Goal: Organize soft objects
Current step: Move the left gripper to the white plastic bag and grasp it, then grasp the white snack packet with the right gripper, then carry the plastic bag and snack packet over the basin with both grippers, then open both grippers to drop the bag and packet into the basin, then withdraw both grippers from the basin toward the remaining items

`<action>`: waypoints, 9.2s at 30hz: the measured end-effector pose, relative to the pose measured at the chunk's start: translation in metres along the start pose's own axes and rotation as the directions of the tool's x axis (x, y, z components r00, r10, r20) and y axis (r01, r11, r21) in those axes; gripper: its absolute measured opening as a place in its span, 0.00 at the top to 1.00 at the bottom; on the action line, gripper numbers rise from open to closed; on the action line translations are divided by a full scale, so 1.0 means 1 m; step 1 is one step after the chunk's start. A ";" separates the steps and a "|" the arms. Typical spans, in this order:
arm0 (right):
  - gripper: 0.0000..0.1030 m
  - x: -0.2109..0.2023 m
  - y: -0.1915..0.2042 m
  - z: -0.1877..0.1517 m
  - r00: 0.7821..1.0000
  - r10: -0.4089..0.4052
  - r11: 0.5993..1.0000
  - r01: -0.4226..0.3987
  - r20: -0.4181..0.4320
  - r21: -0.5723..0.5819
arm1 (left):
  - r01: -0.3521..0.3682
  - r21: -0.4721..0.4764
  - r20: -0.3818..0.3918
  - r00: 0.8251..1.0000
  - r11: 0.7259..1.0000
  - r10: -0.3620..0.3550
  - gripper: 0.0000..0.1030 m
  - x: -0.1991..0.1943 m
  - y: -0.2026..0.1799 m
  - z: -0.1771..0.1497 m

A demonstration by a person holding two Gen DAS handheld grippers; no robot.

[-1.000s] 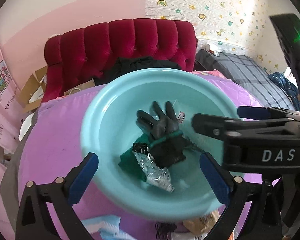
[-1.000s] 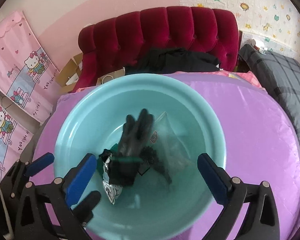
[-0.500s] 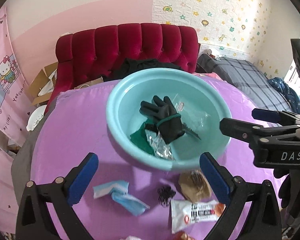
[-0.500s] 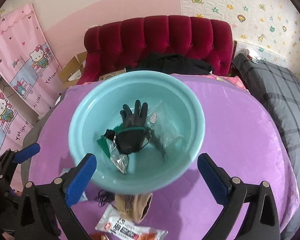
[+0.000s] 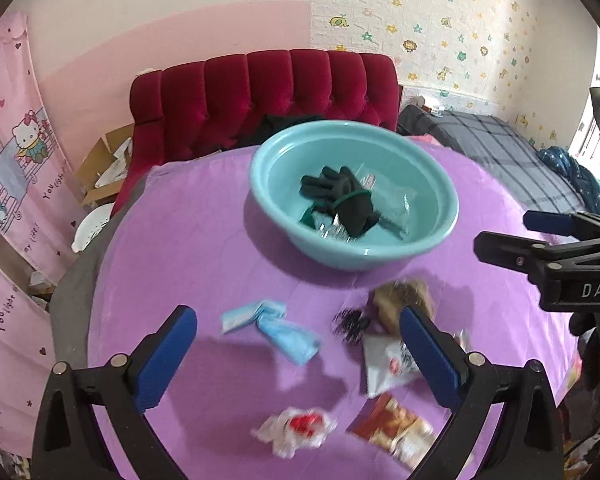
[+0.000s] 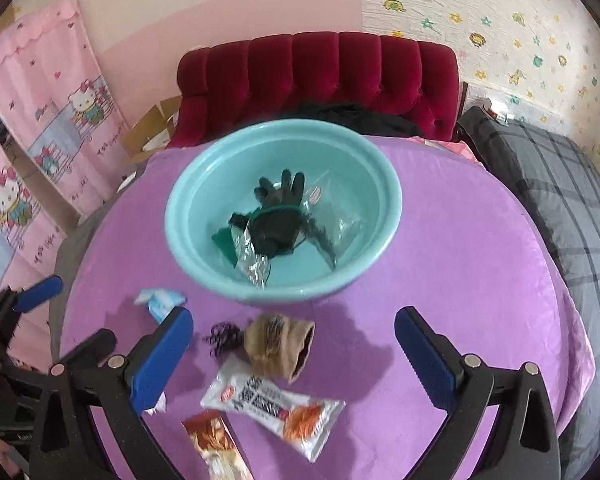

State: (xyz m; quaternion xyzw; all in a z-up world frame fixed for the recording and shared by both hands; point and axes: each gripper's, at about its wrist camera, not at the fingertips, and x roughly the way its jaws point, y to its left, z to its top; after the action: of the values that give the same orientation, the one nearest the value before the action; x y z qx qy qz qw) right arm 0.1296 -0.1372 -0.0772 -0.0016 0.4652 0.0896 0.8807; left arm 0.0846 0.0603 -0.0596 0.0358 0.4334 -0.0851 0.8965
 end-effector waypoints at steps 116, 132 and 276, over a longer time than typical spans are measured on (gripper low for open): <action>0.79 0.044 -0.002 -0.062 0.925 0.167 0.962 -0.229 -0.341 -0.151 | 0.034 -0.029 -0.149 0.988 0.999 -0.038 0.60 0.005 -0.044 -0.041; 0.78 0.000 -0.018 -0.011 0.964 0.148 0.984 -0.167 -0.222 -0.069 | 0.097 0.050 -0.072 0.993 0.994 -0.093 0.60 -0.003 -0.062 0.020; 0.00 0.011 -0.047 -0.072 0.993 -0.026 0.996 0.015 -0.115 -0.090 | -0.067 -0.127 -0.226 0.973 0.990 0.037 0.00 0.030 -0.080 -0.100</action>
State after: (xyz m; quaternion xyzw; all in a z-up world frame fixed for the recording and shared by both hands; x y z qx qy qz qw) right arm 0.0843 -0.1881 -0.1313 -0.0507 0.5111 0.1009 0.8521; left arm 0.0112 -0.0085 -0.1447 -0.0035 0.5351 -0.0278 0.8443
